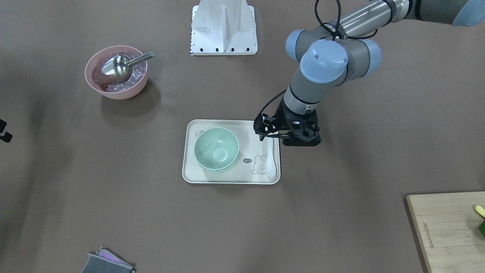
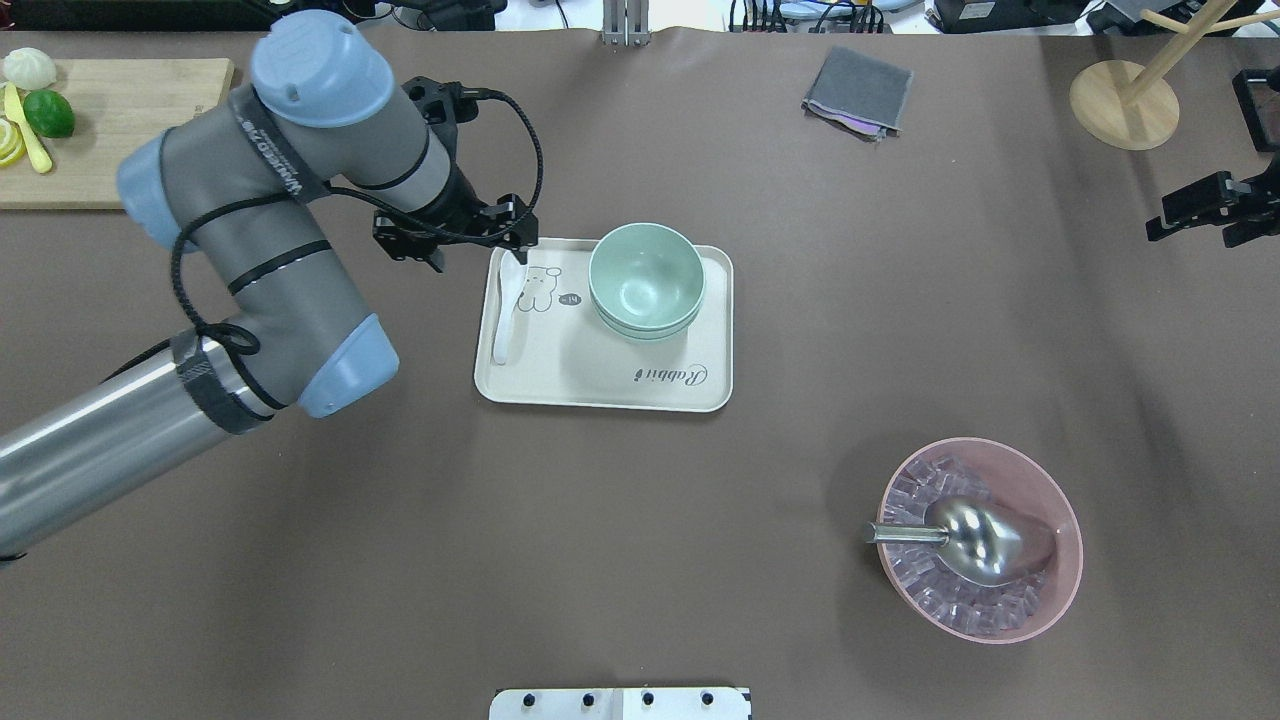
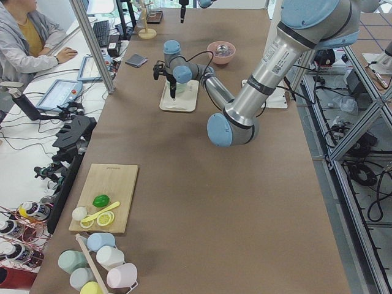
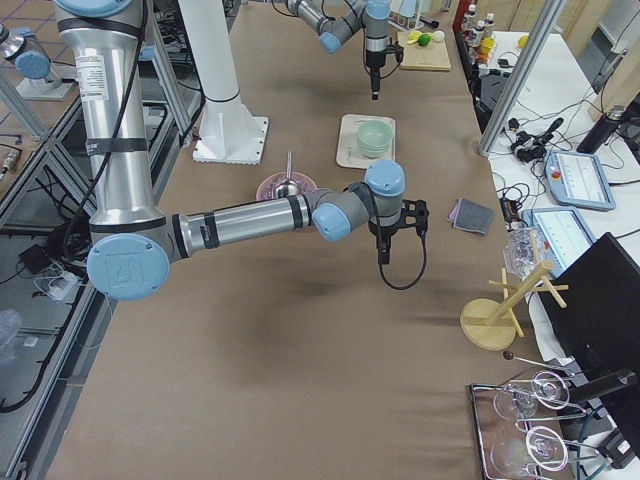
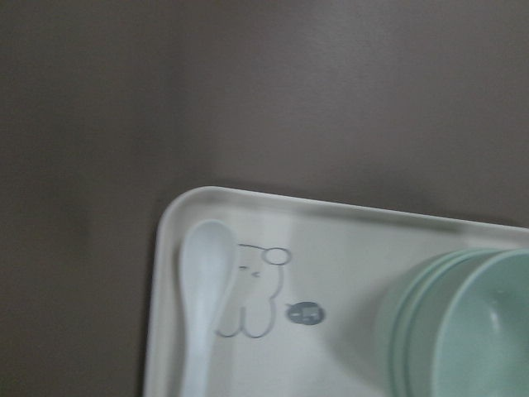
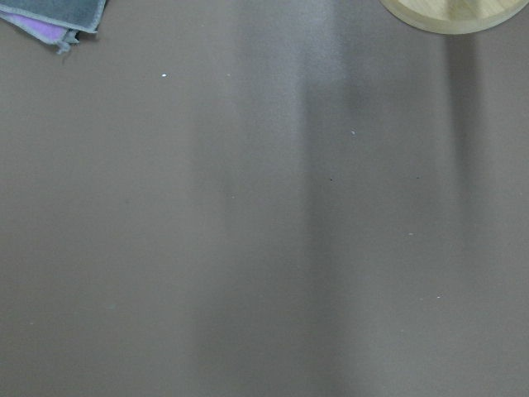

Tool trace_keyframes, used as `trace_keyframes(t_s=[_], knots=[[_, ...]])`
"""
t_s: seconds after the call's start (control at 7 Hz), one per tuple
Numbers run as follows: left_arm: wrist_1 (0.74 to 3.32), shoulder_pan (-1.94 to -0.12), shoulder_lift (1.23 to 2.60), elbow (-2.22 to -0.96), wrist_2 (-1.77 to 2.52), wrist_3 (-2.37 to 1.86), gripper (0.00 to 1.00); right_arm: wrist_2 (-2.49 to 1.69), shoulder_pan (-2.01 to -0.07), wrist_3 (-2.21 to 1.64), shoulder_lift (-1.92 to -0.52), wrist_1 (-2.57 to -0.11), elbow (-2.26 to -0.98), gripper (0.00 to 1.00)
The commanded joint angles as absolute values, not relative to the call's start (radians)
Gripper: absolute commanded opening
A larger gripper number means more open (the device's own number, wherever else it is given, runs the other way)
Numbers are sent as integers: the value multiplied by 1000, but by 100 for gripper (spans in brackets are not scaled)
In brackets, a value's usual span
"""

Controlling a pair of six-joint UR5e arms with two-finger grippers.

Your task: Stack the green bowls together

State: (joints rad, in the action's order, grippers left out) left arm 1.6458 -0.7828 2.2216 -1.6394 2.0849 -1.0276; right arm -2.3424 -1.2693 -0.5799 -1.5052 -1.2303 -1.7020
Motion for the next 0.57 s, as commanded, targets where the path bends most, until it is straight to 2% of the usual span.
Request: trace_keyframes(t_s=[0.0, 0.43], knots=[[1331, -883, 2105, -1866, 2079, -683, 98, -2338, -1340, -410, -1525, -1239, -1660, 100], [1338, -1088, 1855, -1916, 2106, -270, 98, -2336, -1440, -156, -1516, -1365, -1638, 100]])
